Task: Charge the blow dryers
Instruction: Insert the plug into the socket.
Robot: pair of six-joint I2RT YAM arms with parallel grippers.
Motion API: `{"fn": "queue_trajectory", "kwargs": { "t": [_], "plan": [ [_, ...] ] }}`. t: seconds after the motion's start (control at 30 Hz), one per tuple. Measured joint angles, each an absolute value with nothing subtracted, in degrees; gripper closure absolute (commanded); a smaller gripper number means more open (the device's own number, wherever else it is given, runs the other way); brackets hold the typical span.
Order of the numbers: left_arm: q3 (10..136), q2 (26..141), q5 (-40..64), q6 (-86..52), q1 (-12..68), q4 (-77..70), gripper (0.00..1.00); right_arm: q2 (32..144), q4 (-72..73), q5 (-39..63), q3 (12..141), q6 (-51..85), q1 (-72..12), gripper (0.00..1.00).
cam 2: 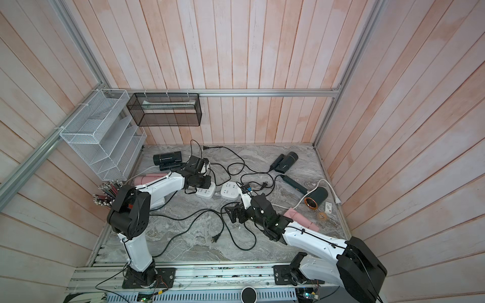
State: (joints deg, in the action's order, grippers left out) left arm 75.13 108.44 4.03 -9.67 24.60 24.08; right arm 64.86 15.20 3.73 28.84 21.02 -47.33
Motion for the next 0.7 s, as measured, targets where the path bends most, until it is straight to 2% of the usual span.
{"fn": "queue_trajectory", "kwargs": {
  "t": [0.53, 0.7],
  "plan": [
    [79.1, 111.5, 4.1, -9.3, 24.5, 24.3, 0.88, 65.3, 14.5, 3.0, 28.9, 21.0, -47.3, 0.0],
    [79.5, 111.7, 4.5, -9.2, 24.5, 24.7, 0.73, 65.2, 14.5, 2.8, 28.9, 21.1, -47.3, 0.0]
  ]
}}
